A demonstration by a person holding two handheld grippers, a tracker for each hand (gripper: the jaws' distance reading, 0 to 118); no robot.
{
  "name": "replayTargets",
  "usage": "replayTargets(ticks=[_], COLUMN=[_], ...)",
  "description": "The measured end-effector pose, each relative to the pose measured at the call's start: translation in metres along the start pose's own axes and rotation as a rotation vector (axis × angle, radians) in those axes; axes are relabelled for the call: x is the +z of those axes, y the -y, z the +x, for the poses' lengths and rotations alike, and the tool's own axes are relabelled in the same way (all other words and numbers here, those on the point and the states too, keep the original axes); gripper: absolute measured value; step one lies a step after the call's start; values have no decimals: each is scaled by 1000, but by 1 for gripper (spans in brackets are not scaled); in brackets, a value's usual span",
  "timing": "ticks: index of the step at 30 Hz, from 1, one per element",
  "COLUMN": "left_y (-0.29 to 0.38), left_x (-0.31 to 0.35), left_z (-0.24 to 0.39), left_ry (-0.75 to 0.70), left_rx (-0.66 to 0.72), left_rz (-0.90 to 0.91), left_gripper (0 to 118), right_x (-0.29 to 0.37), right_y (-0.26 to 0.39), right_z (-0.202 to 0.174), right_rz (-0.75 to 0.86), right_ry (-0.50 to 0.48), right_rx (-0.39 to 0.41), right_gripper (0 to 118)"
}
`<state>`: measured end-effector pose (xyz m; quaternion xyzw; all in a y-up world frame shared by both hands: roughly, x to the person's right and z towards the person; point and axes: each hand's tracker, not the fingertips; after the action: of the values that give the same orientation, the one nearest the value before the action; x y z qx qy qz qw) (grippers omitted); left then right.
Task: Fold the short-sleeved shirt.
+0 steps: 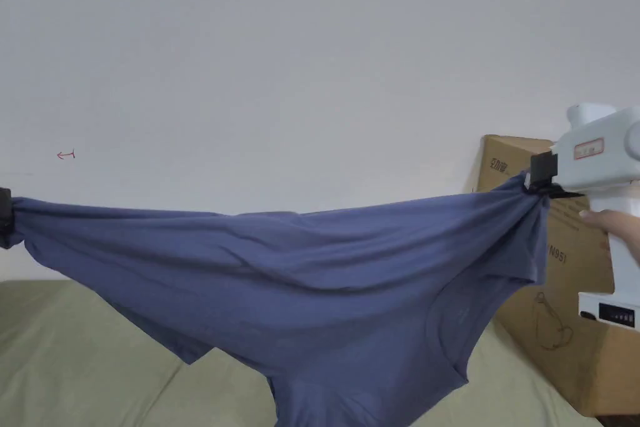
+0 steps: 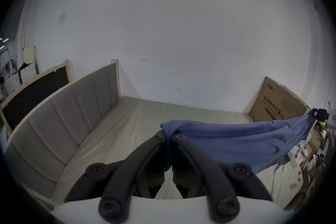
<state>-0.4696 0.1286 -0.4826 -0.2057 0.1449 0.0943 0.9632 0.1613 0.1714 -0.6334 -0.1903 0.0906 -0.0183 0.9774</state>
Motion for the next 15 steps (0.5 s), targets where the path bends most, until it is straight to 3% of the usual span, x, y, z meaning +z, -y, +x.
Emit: replayTargets(ticks=[4, 9, 12, 15], left_y=[58, 203, 292, 343], left_x=[-55, -102, -92, -74], left_z=[-35, -79, -92, -113], left_ry=[-1, -30, -27, -13], left_rx=[57, 103, 100, 96], left_rz=[-147, -515, -709, -785], left_gripper=[5, 5, 5, 5], right_x=[-42, -92, -85, -60], right_y=[79, 248, 338, 394], right_z=[5, 29, 35, 38], right_rz=[-112, -515, -674, -789], right_ry=[-10, -54, -33, -29], right_rx=[-24, -211, -158, -125], right_gripper=[3, 3, 3, 3])
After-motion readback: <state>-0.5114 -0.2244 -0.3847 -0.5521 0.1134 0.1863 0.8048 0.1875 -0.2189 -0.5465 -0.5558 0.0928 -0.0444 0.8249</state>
